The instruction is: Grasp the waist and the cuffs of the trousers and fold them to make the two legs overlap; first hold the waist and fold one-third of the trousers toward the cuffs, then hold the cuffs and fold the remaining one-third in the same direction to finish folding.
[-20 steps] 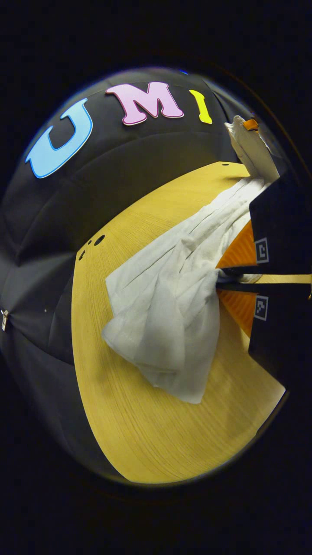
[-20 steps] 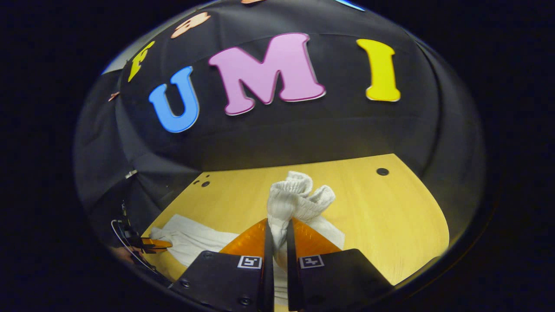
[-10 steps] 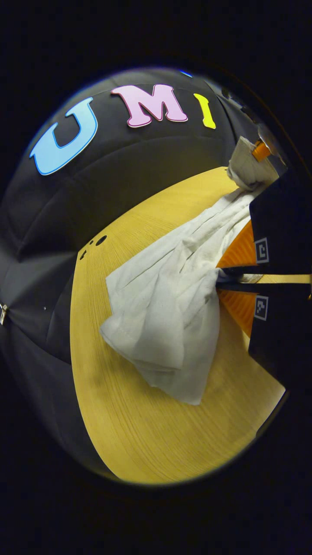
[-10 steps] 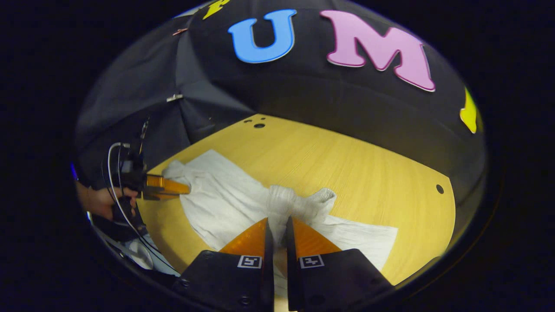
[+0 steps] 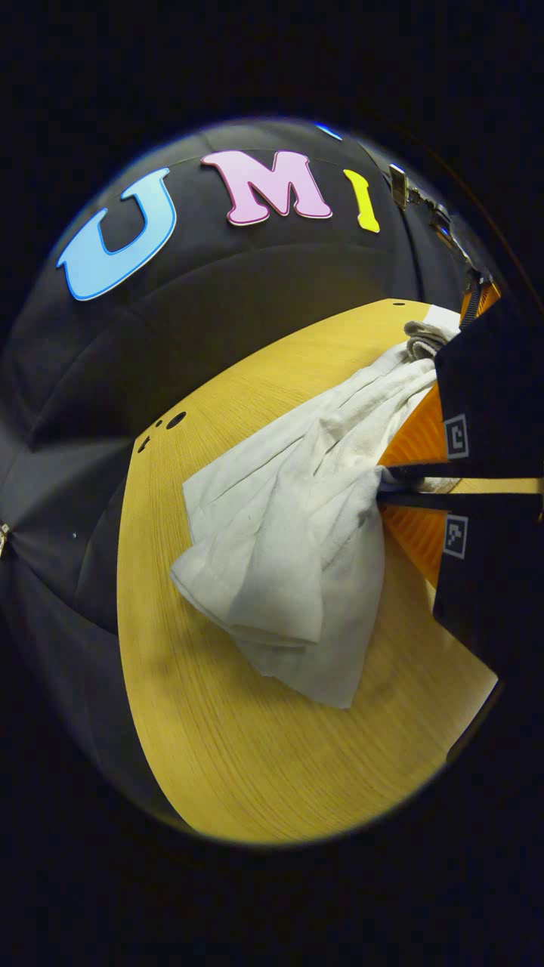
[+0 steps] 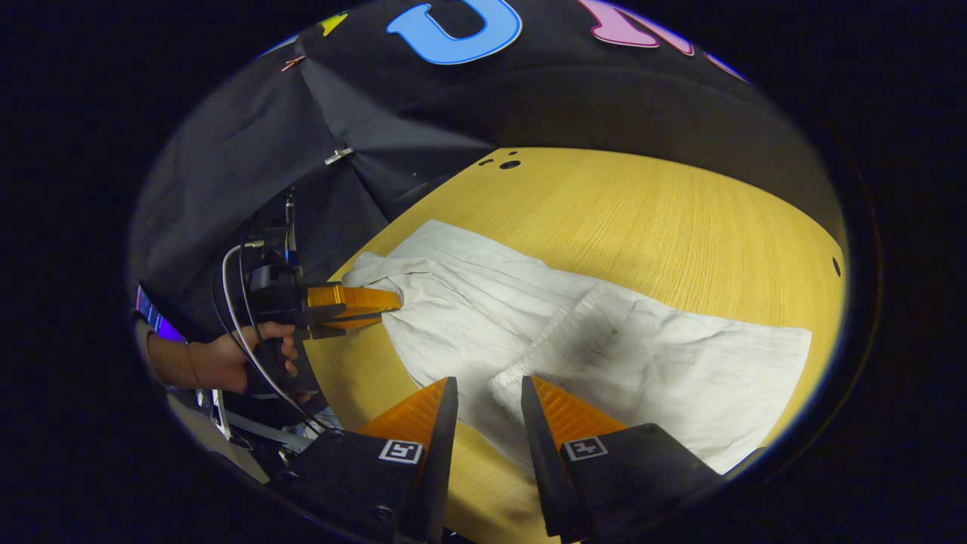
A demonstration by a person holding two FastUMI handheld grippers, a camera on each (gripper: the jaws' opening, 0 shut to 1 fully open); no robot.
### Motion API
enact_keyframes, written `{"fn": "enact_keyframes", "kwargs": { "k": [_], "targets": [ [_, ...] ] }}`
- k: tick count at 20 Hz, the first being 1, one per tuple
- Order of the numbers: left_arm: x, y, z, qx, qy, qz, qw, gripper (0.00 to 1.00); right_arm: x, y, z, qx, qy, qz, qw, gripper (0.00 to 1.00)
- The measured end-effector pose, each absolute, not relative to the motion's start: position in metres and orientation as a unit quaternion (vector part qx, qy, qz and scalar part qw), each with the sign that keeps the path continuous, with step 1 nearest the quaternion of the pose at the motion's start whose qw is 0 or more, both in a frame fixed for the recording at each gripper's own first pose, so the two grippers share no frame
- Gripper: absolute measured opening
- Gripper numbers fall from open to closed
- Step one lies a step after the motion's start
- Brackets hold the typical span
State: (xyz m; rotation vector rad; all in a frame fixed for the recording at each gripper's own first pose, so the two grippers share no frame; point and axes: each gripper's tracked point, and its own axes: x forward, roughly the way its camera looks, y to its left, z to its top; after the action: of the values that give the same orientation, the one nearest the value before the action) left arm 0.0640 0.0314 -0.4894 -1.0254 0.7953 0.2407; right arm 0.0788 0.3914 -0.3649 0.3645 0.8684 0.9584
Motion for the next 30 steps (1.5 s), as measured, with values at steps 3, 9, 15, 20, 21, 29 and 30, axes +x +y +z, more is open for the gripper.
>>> {"fn": "enact_keyframes", "kwargs": {
  "k": [3,9,15,20,21,29,30],
  "targets": [
    [0.064,0.033,-0.487,-0.486,0.368,0.110,0.785,0.13,0.094,0.346,-0.374,0.183,0.404,0.395,0.804,0.43],
    [0.070,0.034,-0.456,-0.474,0.331,0.094,0.810,0.12,0.113,0.233,-0.435,0.165,0.425,0.258,0.852,0.44],
    [0.086,0.026,-0.404,-0.437,0.296,0.061,0.847,0.12,0.080,0.200,-0.500,0.143,0.504,0.200,0.828,0.55],
    [0.115,-0.032,-0.338,-0.372,0.260,-0.035,0.890,0.12,0.083,0.207,-0.503,0.143,0.505,0.206,0.826,0.55],
    [0.119,-0.052,-0.324,-0.365,0.256,-0.060,0.893,0.12,0.083,0.205,-0.502,0.149,0.504,0.205,0.825,0.55],
    [0.127,-0.188,-0.304,-0.267,0.291,-0.197,0.897,0.12,0.084,0.204,-0.495,0.205,0.502,0.198,0.816,0.55],
    [0.124,-0.204,-0.306,-0.252,0.297,-0.211,0.896,0.12,0.086,0.204,-0.490,0.230,0.501,0.193,0.812,0.55]
  ]
}}
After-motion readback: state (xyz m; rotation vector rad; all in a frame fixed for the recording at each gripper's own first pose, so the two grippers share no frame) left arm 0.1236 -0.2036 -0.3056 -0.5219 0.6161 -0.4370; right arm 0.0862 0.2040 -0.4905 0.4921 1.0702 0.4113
